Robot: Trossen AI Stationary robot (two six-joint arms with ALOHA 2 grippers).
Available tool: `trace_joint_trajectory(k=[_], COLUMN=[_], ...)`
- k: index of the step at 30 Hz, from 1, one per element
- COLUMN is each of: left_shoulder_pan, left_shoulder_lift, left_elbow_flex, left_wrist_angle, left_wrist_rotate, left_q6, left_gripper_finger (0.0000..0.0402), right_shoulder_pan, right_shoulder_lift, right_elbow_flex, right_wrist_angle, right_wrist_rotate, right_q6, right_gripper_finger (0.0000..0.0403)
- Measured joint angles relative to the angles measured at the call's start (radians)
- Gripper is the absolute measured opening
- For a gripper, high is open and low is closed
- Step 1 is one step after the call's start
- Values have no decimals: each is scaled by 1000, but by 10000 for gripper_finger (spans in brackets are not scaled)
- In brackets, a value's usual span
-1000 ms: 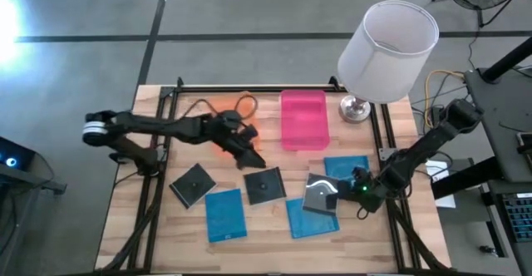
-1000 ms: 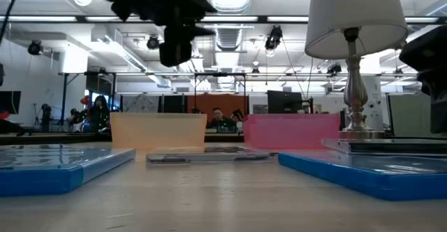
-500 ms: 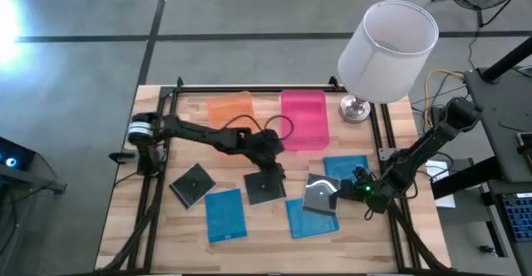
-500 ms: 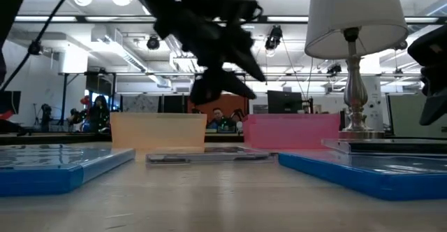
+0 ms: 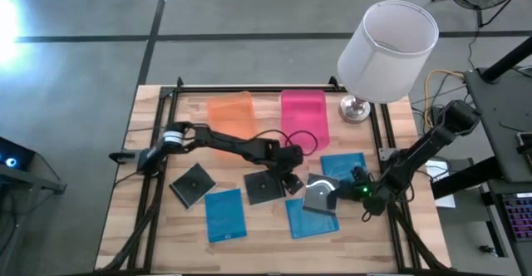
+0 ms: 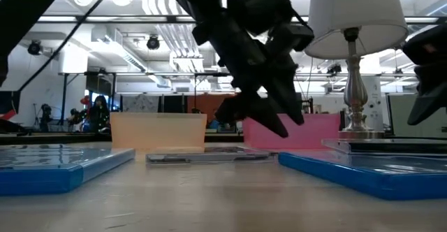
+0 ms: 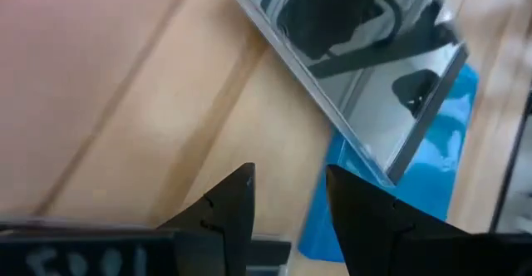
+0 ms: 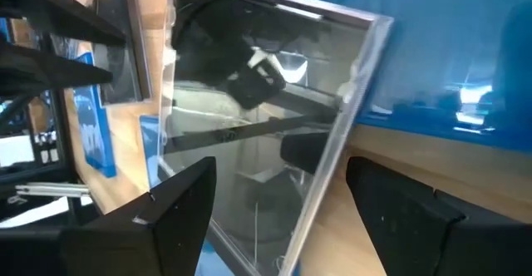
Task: Pick & place jewel cases by type
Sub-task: Put the right black CD case into the pink bin
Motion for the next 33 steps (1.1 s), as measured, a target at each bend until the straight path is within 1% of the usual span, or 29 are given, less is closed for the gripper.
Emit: trace_joint_trajectory(k=[6,10,14,20,24,27,30,33], left_shoulder_pan=[-26,-33,-33,-34,-34,-34,-34,-34], left_shoulder_lift=[44,67,71,71,69,68,64,47], left_elbow_flex=[34,53,60,59,59,59,59,59], left_wrist_angle=[-2,-3,0,-1,1,6,18,16], left_wrist_rotate=[-10,-20,-37,-48,-48,-48,-49,-50], left_q6=[-6,-18,-19,-7,-6,-1,-2,2], left_gripper_finger=[130,130,130,130,130,130,130,130], right_shoulder_pan=[0,0,0,0,1,1,0,1], right_shoulder_lift=[134,173,176,166,145,134,121,120], right_elbow_flex=[75,114,134,145,159,177,187,188], right_wrist_angle=[7,4,-6,-5,37,41,41,41], right_wrist_rotate=[32,50,40,66,101,146,187,199], right_q6=[9,12,-4,-17,-97,-138,-148,-149], right_gripper_finger=[273,258,226,163,122,103,94,88])
